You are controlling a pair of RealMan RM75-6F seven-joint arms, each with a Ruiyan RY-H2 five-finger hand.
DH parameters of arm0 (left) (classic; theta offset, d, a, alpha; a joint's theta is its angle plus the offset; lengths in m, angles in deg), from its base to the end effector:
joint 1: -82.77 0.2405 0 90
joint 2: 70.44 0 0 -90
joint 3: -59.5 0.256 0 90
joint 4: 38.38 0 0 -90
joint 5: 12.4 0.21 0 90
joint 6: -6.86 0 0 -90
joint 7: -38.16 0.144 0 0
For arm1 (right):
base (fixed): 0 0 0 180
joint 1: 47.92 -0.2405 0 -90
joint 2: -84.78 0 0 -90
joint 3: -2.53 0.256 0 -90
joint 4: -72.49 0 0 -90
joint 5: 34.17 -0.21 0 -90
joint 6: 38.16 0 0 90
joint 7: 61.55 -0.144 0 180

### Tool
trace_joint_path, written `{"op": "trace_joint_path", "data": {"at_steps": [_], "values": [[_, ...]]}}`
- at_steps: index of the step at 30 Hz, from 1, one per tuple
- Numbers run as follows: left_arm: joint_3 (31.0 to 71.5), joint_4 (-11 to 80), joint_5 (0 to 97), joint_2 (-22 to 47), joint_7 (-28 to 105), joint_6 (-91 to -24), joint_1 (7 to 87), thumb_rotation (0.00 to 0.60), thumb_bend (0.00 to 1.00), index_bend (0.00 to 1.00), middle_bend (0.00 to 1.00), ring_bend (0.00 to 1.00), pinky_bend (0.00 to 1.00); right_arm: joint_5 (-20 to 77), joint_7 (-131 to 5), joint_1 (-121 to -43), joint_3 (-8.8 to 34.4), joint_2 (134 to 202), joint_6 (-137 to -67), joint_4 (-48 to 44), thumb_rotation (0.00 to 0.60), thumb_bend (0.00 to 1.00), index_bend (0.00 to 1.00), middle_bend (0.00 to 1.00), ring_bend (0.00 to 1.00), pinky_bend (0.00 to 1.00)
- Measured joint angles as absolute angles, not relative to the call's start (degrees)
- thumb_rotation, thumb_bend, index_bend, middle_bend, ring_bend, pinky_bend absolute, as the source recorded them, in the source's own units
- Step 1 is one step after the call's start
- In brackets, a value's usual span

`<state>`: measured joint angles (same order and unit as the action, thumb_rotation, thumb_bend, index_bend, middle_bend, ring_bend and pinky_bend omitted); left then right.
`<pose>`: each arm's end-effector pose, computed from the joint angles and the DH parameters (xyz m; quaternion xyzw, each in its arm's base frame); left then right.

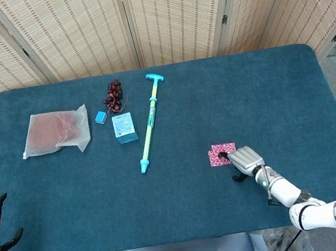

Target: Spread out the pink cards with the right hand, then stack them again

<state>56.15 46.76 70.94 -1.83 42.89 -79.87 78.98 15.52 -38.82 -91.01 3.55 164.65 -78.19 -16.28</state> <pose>-0.3356 0.1777 0.1536 -0.5895 -0.3542 -0.3473 0.6375 -0.2207 -0.3109 -0.0154 0.7833 -0.4652 0.1802 0.3708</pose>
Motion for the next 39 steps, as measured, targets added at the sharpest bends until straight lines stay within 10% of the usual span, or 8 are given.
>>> {"op": "trace_joint_path", "data": {"at_steps": [39], "values": [[56.18,46.06,71.22,-1.3,42.49,-79.92,79.18,0.6,0.26,0.14,0.03,0.05,0.13,16.4,-32.35,-90.88,-2.84,161.34,-85.45,-26.77,0.6,0.37,0.16,1.0,1.0,1.0]]}}
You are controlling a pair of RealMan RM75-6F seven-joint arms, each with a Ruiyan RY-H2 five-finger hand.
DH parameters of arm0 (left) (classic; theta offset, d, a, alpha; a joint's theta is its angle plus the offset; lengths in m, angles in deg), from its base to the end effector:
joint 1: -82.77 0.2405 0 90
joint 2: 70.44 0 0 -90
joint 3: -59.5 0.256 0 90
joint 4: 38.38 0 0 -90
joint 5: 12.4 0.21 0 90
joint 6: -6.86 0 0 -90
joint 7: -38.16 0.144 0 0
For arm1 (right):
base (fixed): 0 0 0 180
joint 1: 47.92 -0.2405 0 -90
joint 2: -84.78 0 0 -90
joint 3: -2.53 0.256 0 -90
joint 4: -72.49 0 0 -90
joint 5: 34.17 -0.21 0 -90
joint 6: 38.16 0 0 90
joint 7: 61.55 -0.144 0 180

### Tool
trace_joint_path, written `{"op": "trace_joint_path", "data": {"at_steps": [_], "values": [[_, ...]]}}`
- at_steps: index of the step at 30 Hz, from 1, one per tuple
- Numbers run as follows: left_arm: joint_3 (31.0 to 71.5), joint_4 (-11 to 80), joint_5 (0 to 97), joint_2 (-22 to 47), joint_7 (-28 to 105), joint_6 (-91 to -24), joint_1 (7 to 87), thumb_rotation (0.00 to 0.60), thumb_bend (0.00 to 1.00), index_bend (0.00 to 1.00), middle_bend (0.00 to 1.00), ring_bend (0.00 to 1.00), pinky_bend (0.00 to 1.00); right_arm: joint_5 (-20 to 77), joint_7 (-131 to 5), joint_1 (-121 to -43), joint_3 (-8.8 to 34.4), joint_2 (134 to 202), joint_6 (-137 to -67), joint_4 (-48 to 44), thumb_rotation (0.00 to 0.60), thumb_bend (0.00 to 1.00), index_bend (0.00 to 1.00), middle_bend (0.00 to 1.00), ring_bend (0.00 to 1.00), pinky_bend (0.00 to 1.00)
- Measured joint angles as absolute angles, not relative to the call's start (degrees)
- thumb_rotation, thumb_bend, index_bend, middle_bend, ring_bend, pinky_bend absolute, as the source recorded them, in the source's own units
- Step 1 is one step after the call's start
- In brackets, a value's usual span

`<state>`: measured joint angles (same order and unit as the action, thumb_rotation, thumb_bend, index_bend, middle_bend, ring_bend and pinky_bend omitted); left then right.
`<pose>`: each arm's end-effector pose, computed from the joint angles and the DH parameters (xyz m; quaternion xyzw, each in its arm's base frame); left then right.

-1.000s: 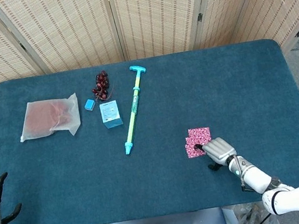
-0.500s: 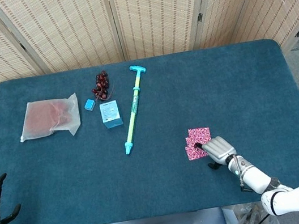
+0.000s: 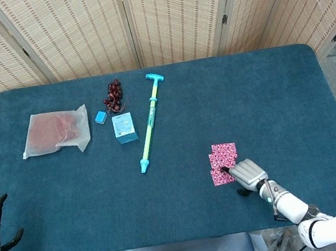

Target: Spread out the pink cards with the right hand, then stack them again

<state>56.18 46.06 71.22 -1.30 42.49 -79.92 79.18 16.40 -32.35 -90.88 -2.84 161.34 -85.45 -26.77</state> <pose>-0.3371 0.1766 0.1515 -0.5894 -0.3553 -0.3484 0.6364 -0.2134 -0.2696 -0.0081 0.8139 -0.4278 0.1595 0.3593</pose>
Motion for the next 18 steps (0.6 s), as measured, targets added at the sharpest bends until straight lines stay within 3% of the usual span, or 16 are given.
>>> {"op": "trace_joint_path", "data": {"at_steps": [9,18], "values": [[56.19,46.03,71.51,-1.04,42.54,-79.57,78.83,0.6,0.26,0.14,0.03,0.05,0.13,18.0,-33.37,-89.68,-2.08,159.82,-88.29,-27.98,0.6,0.37,0.16,1.0,1.0,1.0],[56.26,46.04,71.1,-1.14,42.66,-79.55,79.09,0.6,0.26,0.14,0.03,0.05,0.13,15.09,-33.89,-91.71,0.16,162.57,-85.11,-22.22,0.6,0.37,0.16,1.0,1.0,1.0]]}}
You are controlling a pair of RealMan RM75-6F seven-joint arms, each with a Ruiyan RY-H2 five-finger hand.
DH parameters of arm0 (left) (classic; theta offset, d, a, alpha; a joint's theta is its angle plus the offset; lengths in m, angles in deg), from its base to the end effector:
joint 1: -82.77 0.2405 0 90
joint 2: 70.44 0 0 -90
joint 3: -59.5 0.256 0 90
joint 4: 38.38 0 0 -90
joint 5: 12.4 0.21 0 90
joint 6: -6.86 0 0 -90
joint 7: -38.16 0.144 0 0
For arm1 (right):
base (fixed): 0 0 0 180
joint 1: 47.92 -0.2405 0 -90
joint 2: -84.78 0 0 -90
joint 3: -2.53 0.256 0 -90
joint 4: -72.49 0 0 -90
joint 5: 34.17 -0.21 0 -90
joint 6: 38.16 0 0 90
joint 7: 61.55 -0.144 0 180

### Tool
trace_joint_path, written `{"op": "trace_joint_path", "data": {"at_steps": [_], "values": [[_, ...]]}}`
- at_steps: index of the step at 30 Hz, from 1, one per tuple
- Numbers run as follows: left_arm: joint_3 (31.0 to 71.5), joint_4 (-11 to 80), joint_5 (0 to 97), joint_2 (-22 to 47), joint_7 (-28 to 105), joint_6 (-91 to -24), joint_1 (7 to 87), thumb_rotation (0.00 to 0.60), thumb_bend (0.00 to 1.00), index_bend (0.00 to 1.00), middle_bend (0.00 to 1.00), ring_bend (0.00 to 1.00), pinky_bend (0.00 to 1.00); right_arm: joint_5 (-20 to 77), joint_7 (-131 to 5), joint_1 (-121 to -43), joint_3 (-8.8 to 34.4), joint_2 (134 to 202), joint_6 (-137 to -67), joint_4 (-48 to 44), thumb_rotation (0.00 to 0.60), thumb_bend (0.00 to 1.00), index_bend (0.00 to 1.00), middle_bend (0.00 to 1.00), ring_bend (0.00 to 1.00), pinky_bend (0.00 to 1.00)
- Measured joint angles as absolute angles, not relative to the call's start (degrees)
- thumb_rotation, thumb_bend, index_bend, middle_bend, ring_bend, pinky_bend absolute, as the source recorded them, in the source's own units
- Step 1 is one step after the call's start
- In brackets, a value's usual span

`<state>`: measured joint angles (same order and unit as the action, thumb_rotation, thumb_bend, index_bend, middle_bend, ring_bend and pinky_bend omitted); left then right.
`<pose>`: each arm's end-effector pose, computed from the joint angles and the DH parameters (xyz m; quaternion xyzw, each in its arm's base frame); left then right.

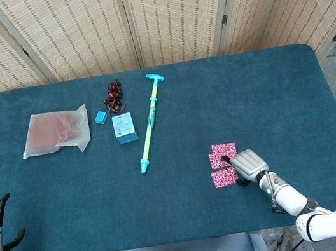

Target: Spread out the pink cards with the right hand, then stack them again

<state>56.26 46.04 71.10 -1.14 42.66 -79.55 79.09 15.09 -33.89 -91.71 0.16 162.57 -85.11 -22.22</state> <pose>-0.3374 0.1768 0.1497 -0.5908 -0.3575 -0.3461 0.6352 -0.2131 -0.2967 -0.0050 0.7969 -0.4279 0.1786 0.3872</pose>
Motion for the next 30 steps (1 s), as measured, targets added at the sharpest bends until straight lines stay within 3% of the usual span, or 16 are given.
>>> {"op": "trace_joint_path", "data": {"at_steps": [8,30], "values": [[56.31,45.79,70.74,-1.25,42.46,-79.7,79.46,0.6,0.26,0.14,0.03,0.05,0.13,12.54,-33.42,-93.27,0.31,164.3,-83.05,-19.84,0.6,0.37,0.16,1.0,1.0,1.0],[56.35,45.07,70.99,-0.47,42.3,-79.27,79.18,0.6,0.26,0.14,0.03,0.05,0.13,12.8,-32.73,-89.9,-3.75,159.84,-87.21,-23.94,0.6,0.37,0.16,1.0,1.0,1.0]]}}
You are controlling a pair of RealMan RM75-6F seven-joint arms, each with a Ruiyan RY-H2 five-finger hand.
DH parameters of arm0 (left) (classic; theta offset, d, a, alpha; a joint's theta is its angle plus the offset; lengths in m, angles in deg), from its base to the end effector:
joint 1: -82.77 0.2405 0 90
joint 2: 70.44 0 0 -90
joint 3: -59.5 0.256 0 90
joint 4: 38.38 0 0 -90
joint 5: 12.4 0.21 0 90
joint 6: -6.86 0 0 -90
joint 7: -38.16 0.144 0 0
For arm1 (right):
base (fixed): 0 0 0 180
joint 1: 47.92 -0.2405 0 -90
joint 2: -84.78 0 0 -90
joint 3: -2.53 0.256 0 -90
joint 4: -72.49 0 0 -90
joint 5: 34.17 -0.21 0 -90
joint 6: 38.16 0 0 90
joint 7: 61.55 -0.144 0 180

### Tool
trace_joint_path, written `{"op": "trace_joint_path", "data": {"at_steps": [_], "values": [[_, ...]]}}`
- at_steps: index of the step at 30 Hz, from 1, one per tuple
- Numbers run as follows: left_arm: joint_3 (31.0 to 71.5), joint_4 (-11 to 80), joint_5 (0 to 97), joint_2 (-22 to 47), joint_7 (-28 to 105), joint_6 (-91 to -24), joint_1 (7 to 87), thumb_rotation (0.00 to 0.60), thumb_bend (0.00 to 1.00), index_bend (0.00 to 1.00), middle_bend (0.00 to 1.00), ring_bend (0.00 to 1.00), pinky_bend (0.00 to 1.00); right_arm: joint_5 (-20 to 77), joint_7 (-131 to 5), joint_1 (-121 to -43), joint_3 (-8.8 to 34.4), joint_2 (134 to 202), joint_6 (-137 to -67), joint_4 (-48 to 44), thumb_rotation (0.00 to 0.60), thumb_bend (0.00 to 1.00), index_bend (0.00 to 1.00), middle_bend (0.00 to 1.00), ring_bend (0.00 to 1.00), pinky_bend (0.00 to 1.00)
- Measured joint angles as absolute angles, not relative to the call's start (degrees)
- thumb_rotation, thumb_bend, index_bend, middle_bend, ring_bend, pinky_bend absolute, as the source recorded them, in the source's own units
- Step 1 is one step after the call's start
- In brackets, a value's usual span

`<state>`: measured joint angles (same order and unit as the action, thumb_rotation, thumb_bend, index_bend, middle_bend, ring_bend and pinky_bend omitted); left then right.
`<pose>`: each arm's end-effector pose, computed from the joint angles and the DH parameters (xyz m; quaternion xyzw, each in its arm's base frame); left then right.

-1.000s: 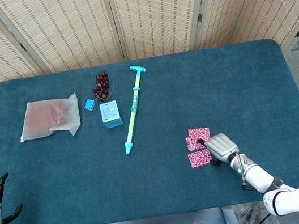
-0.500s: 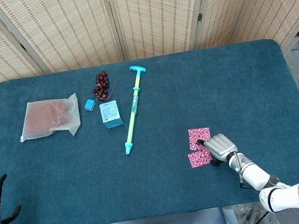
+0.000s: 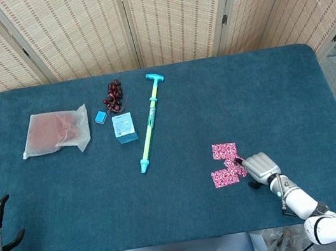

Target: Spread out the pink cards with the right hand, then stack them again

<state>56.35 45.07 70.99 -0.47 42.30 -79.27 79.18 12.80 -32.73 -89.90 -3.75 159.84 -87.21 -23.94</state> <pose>-0.3405 0.1761 0.1468 -0.5906 -0.3606 -0.3437 0.6348 -0.2431 -0.2793 0.0099 0.7863 -0.4413 0.1370 0.4101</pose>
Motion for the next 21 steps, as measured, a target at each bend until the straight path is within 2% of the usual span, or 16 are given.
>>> {"op": "trace_joint_path", "data": {"at_steps": [11,21], "values": [[56.39,45.77,71.26,-0.74,42.82,-79.5,79.18,0.6,0.26,0.14,0.03,0.05,0.13,14.32,-33.13,-87.55,-5.04,156.6,-89.45,-25.6,0.6,0.37,0.16,1.0,1.0,1.0],[56.5,46.87,71.56,-1.18,43.57,-80.06,79.41,0.6,0.26,0.14,0.03,0.05,0.13,21.65,-35.05,-85.61,-5.98,155.89,-89.11,-27.96,0.6,0.37,0.16,1.0,1.0,1.0]]}}
